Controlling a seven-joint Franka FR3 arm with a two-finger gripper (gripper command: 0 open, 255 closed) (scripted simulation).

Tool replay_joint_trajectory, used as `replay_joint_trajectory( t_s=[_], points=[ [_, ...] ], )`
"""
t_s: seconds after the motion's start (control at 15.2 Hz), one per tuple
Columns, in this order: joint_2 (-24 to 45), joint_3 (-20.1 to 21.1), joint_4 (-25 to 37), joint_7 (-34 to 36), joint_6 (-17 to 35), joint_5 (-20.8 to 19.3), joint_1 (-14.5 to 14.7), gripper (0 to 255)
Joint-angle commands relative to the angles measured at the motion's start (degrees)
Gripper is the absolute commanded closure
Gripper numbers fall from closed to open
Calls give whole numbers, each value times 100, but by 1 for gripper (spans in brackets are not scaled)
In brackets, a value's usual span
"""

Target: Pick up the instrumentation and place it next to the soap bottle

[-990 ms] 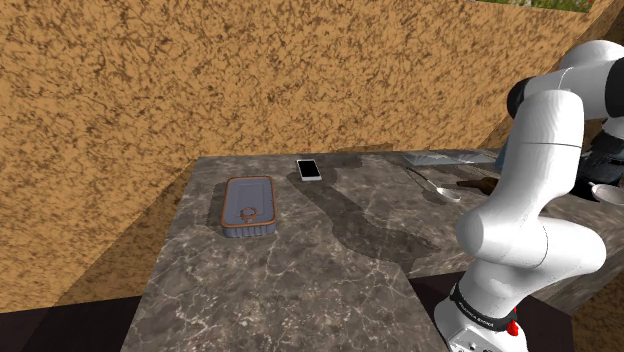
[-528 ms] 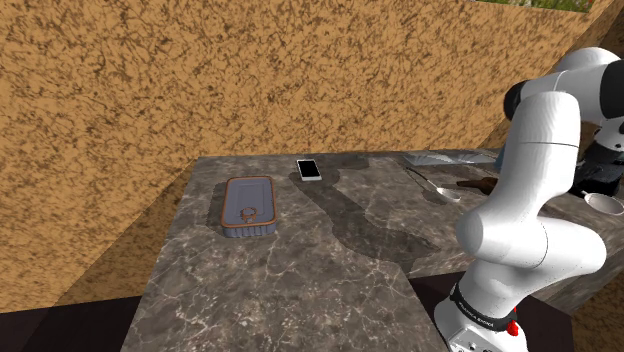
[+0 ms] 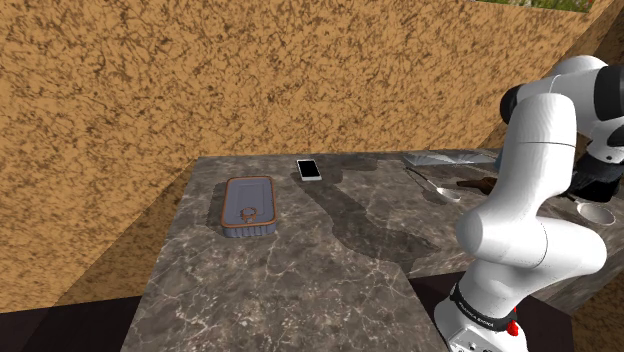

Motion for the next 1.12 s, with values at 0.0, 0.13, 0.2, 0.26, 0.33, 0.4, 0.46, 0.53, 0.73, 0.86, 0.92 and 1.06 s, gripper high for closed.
replay_joint_trajectory(
  t_s=[0.0, 0.13, 0.2, 0.26, 0.33, 0.4, 0.46, 0.53, 0.73, 0.86, 0.92, 1.06],
  points=[
    [77, 60, -59, -53, 110, 78, -30, 255],
    [105, 81, -81, -74, 149, 107, -42, 255],
    [105, 82, -80, -74, 149, 107, -42, 255],
    [105, 82, -80, -74, 149, 107, -42, 255],
    [105, 82, -80, -74, 149, 107, -42, 255],
    [105, 82, -80, -74, 149, 107, -42, 255],
    [105, 82, -80, -74, 149, 107, -42, 255],
    [105, 82, -80, -74, 149, 107, -42, 255],
    [106, 82, -80, -74, 149, 107, -42, 0],
    [106, 82, -80, -74, 149, 107, -42, 0],
    [106, 82, -80, -74, 149, 107, -42, 0],
    [-44, -43, 99, 23, -122, -58, -25, 0]
  ],
)
